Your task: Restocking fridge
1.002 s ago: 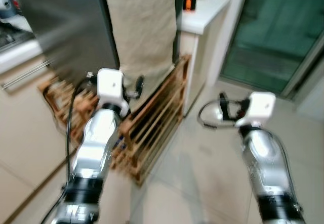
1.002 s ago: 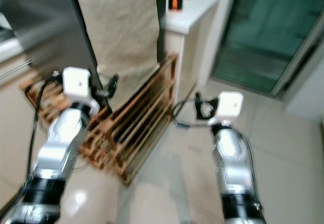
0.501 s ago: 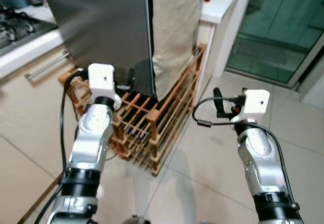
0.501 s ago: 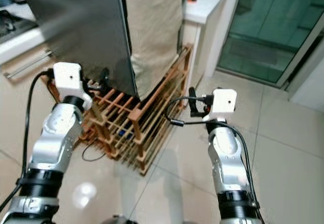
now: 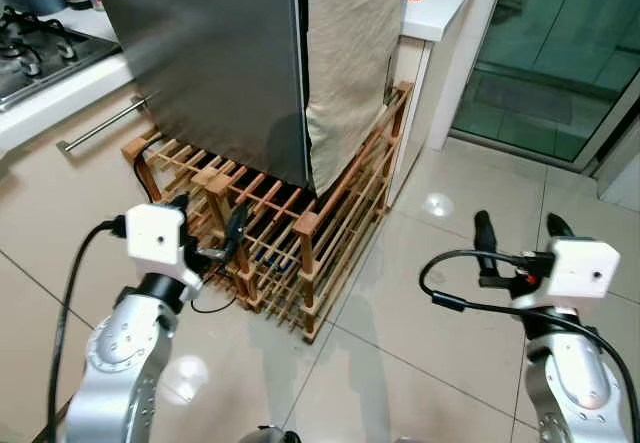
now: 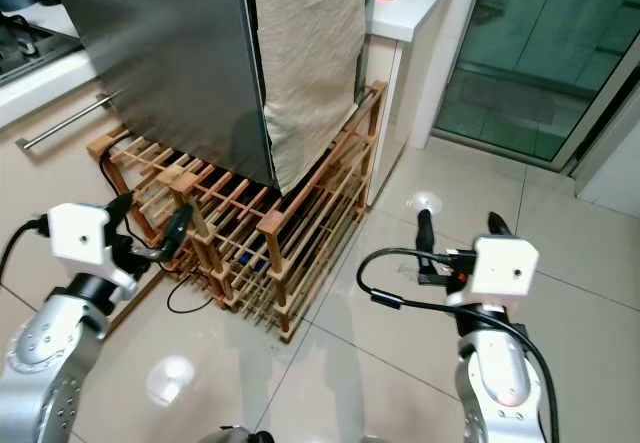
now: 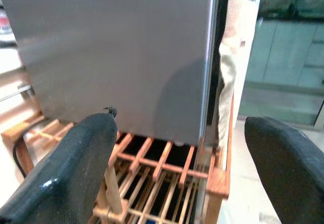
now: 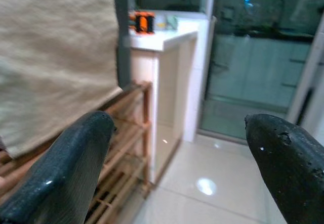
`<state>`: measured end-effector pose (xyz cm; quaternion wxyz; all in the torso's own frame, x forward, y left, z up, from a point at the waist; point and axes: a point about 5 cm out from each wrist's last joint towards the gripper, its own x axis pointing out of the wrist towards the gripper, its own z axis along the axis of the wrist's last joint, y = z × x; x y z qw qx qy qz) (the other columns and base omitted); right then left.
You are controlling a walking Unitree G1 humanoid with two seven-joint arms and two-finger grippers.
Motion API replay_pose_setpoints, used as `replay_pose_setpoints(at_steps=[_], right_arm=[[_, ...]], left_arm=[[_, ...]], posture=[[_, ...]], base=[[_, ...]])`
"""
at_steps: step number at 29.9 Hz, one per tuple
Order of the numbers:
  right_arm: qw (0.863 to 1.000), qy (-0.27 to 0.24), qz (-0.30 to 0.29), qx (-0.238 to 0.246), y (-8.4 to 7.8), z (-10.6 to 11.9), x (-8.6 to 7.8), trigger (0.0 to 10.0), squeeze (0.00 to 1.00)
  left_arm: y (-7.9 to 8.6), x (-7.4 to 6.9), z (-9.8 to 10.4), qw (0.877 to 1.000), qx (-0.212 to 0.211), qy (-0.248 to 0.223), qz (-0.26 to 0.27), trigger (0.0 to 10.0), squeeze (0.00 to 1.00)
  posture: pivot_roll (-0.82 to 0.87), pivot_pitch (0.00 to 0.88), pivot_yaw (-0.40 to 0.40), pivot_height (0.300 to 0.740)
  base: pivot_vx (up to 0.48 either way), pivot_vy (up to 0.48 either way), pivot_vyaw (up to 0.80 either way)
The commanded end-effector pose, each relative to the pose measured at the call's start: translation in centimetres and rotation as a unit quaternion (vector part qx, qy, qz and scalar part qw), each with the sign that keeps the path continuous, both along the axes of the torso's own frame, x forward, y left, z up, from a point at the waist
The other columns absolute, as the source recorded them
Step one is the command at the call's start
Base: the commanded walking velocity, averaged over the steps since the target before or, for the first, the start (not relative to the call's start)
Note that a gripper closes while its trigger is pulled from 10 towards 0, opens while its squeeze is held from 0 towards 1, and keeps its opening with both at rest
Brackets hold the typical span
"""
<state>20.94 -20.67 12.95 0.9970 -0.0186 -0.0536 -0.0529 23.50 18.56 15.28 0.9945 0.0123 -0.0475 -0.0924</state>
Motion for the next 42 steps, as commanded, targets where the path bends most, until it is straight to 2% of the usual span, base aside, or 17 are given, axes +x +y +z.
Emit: replay_pose_setpoints(at_steps=[1,9,13,18,26,28,31,34,35,39,42], right_arm=[[1.0,0.004,-0.001,0.017,0.2,0.2,0.3,10.0,0.0],[0.999,0.001,0.04,0.021,1.7,0.7,2.6,10.0,0.0],[0.999,0.0,0.044,0.019,1.7,0.8,3.0,10.0,0.0],[0.999,-0.006,0.048,0.016,1.9,1.0,3.5,10.0,0.0],[0.999,-0.007,0.054,0.004,2.1,1.2,4.1,10.0,0.0],[0.998,-0.015,0.056,0.004,2.1,1.3,4.3,10.0,0.0],[0.998,-0.016,0.063,0.003,2.4,1.5,4.9,10.0,0.0],[0.998,-0.018,0.068,0.002,2.6,1.6,5.1,10.0,0.0],[0.997,-0.02,0.072,0.002,2.8,1.6,5.5,10.0,0.0],[0.997,-0.015,0.074,0.0,3.0,1.5,6.0,10.0,0.0],[0.997,-0.026,0.077,0.0,3.2,1.7,6.5,10.0,0.0]], left_arm=[[-0.3,0.7,0.9,1.0,0.012,-0.011,0.0,10.0,0.0],[-0.6,2.8,2.4,0.999,-0.015,-0.02,0.024,10.0,0.0],[-0.7,3.1,2.4,0.999,-0.015,-0.02,0.022,10.0,0.0],[-2.4,3.1,2.6,0.999,-0.01,-0.022,-0.025,10.0,0.0],[-2.1,4.0,2.7,1.0,-0.013,-0.015,-0.014,10.0,0.0],[-1.8,4.5,2.5,1.0,-0.016,-0.005,-0.002,10.0,0.0],[-1.5,5.5,2.2,0.999,-0.045,0.013,0.028,10.0,0.0],[-1.6,6.0,2.4,0.998,-0.04,0.013,0.035,10.0,0.0],[-2.4,7.1,2.6,0.998,-0.045,0.017,0.035,10.0,0.0],[-3.5,8.2,2.7,0.998,-0.056,0.026,0.024,10.0,0.0],[-4.4,9.9,3.0,0.998,-0.051,0.028,0.028,10.0,0.0]], posture=[[-0.08,0.049,0.028,0.74],[-0.09,0.046,0.041,0.74],[-0.09,0.048,0.04,0.74],[-0.09,0.046,0.039,0.74],[-0.1,0.038,0.044,0.74],[-0.1,0.033,0.048,0.74],[-0.1,0.028,0.047,0.74],[-0.1,0.023,0.045,0.74],[-0.1,0.019,0.044,0.74],[-0.1,0.013,0.045,0.74],[-0.12,0.005,0.054,0.74]], base=[[0.45,0.0,0.0],[0.467,0.0,0.0],[0.458,0.0,0.0],[0.381,0.0,0.0],[0.0,0.0,-0.65],[0.0,0.0,-0.22],[0.0,0.0,0.0],[0.0,0.0,0.0],[0.0,0.0,0.0],[0.0,0.0,-0.26],[0.0,0.0,-0.5]])
